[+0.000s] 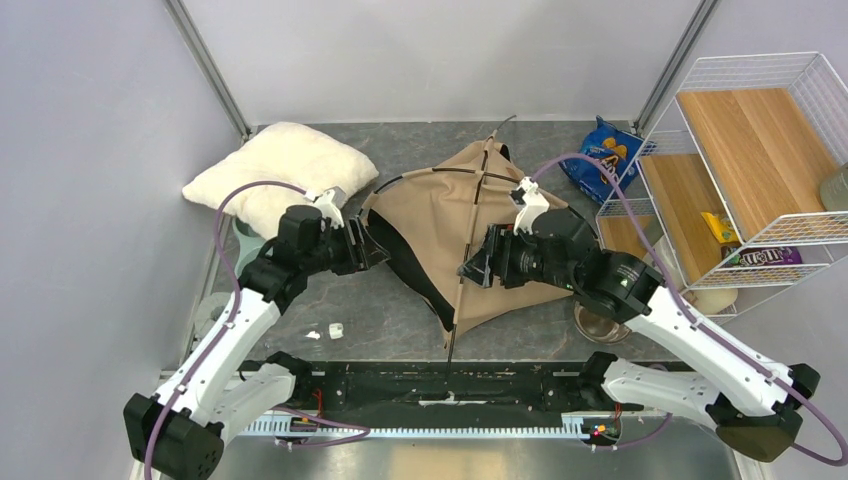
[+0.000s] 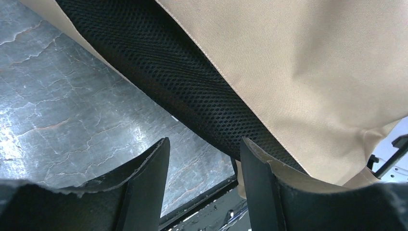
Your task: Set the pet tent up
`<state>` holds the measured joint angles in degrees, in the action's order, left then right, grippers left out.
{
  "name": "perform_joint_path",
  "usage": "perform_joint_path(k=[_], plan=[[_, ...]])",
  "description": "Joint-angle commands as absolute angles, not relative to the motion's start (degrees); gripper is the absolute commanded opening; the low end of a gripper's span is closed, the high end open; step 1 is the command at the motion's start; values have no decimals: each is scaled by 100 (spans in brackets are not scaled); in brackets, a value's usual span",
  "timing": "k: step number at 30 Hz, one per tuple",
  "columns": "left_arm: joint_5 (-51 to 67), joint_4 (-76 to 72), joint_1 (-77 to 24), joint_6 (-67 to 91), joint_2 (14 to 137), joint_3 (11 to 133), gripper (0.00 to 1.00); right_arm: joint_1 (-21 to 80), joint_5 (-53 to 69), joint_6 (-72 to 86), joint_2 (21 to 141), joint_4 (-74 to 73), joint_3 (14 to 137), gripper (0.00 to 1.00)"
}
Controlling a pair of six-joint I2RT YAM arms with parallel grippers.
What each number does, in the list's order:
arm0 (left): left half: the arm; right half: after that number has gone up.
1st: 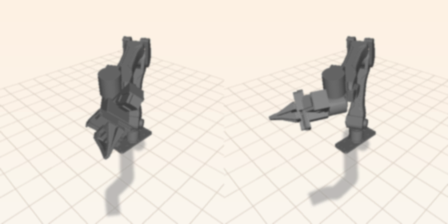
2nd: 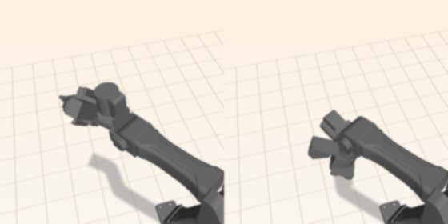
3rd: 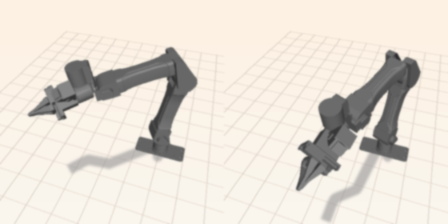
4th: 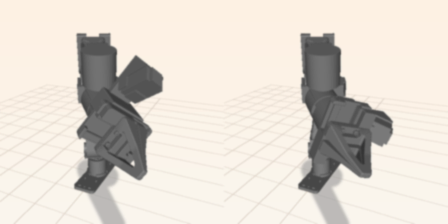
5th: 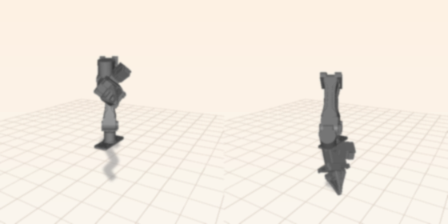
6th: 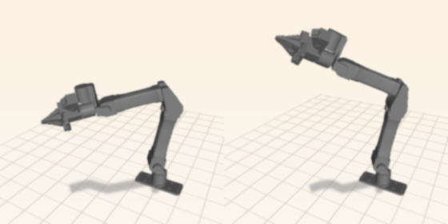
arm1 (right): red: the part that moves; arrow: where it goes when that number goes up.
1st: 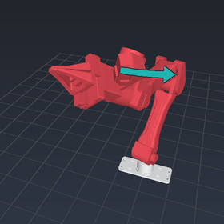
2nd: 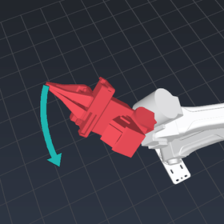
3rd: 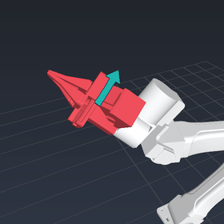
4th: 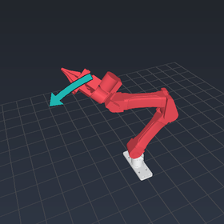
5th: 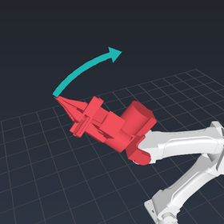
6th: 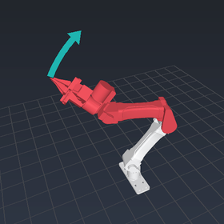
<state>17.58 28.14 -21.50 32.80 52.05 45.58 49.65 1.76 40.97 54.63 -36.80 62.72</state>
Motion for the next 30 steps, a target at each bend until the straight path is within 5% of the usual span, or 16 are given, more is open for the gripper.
perform_joint_path(k=[1, 8, 21, 30], plan=[[1888, 2294, -2190, 3505, 5221, 4496, 62, 4953, 930, 4186, 5286, -4041, 6390, 70], [1560, 2319, -2195, 3419, 5227, 4509, 62, 5606, 1357, 4223, 5439, -3932, 5784, 68], [1257, 2307, -2195, 3558, 5054, 4339, 62, 8279, -2393, 5213, 5563, -2591, 4881, 54], [1249, 2272, -2190, 3629, 4818, 4153, 62, 8552, -3263, 5524, 5853, -2635, 4739, 39]])
